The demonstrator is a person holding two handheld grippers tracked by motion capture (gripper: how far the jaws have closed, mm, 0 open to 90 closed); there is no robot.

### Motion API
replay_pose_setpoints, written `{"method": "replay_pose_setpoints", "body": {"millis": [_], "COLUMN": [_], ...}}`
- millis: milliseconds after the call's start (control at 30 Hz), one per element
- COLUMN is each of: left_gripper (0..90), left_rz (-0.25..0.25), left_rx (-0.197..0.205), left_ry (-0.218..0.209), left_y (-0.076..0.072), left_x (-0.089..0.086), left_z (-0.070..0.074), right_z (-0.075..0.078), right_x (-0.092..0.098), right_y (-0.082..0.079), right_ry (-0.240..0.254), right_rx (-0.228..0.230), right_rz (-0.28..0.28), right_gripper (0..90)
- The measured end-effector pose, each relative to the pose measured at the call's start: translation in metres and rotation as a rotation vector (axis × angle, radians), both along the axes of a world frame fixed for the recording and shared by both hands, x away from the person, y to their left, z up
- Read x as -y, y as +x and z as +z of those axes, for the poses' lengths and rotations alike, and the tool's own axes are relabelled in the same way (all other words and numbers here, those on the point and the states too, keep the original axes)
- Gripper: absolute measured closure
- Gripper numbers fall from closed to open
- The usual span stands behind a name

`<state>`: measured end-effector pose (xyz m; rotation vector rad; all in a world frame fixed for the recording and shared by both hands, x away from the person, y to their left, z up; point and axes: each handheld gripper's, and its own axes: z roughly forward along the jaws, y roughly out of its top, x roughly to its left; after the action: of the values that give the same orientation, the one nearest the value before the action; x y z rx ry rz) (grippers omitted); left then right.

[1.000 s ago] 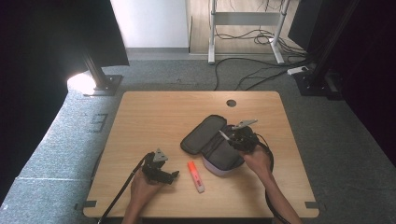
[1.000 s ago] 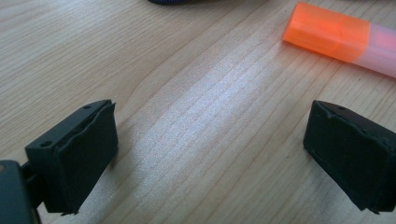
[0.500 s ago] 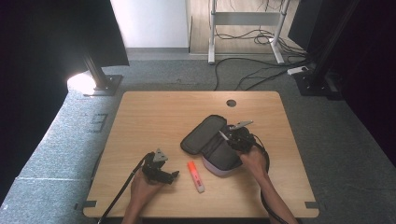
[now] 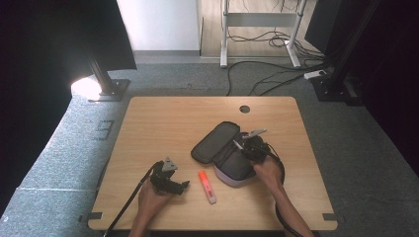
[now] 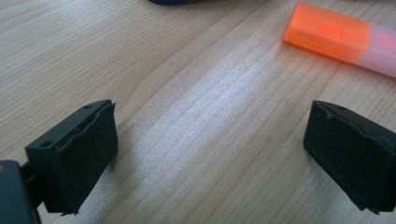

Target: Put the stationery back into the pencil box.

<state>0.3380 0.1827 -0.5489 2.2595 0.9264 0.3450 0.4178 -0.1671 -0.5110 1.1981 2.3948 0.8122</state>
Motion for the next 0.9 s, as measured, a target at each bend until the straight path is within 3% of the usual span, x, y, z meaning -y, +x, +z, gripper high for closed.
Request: {"method": "replay_pose_setpoints", "body": {"millis": [400, 733, 900], "left_gripper": [2.7, 2.7, 2.7], "left_rz": [0.001, 0.001, 0.000], "left_rx": [0.000, 0.000, 0.000], "left_ry": [0.001, 0.001, 0.000], "left_y": [0.000, 0.000, 0.000], "left_x": [0.000, 0.000, 0.000], "left_z": [0.000, 0.000, 0.000], "right_z": [-0.003, -0.003, 0.003], "right_x": [-0.002, -0.007, -0.003], "right_y": [0.004, 0.003, 0.001], "right_ry": [0.027, 0.027, 0.041], "right_rx": [-0.026, -0.035, -0.027], "right_rz": [0.008, 0.024, 0.030], "right_gripper": [76.8, 67.2, 58.1]}}
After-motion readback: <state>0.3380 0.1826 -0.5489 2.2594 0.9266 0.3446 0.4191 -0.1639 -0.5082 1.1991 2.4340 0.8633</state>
